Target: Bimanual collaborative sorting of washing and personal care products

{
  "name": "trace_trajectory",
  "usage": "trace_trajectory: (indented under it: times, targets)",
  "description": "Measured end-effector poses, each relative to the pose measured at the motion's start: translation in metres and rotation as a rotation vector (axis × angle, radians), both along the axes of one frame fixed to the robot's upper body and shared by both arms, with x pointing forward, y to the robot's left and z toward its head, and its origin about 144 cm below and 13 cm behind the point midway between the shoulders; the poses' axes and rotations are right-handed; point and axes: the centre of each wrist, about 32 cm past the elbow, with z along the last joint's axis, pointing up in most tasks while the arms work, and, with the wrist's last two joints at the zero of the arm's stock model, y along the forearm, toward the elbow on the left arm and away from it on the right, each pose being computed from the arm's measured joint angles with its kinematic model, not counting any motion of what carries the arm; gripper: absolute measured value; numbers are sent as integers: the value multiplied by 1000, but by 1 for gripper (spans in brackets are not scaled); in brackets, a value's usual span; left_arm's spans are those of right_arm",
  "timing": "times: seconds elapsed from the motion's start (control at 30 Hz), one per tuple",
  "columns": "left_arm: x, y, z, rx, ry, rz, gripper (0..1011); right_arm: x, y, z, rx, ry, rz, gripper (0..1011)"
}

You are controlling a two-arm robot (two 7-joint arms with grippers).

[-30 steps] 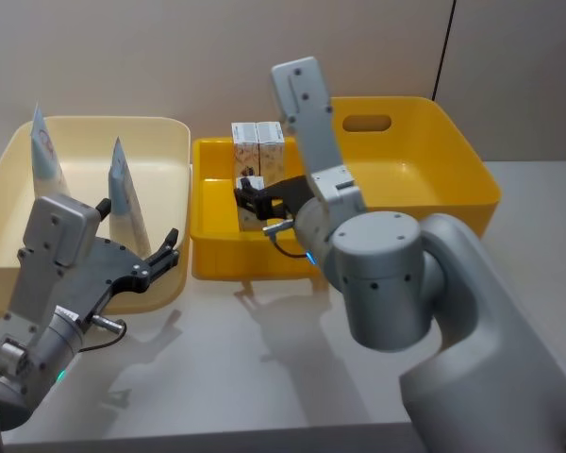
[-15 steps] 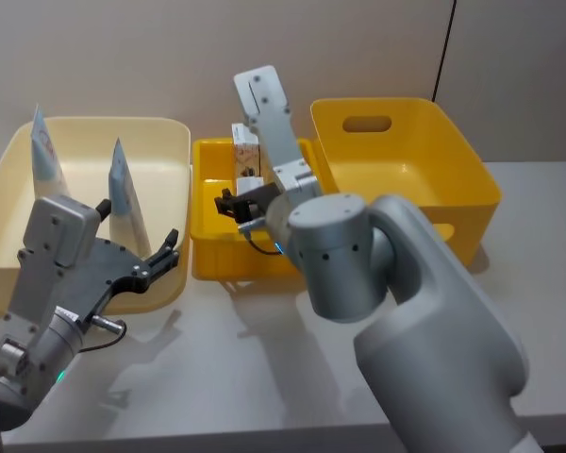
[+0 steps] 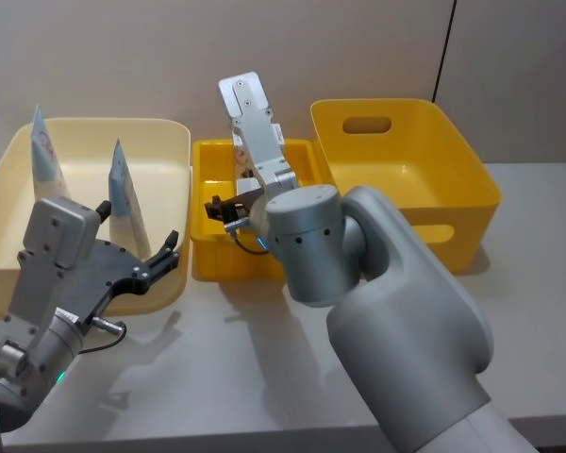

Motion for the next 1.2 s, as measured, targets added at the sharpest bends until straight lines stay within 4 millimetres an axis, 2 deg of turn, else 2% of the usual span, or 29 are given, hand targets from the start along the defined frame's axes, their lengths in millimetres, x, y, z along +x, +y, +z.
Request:
trace_trajectory:
  times: [0.5,0.8,0.9,0.93,1.1,1.13,1.2]
  targets:
    - [0,0,0,0,0,0,1003,8,7,-9,8,46,-20,981]
    - [0,0,0,0,0,0,1003,10,8,-11,11,56,-26,764]
    - [0,0,0,0,0,0,1003,10,9,-11,11,58,-27,674]
    - [0,0,0,0,0,0,1003,10,9,-11,11,59,-27,616]
    - [0,0,0,0,0,0,1003,10,9,-12,12,61,-28,489]
    - [0,0,0,0,0,0,1003,10,9,-12,12,61,-28,432]
    - [0,0,0,0,0,0,1003,10,9,-12,13,60,-28,406]
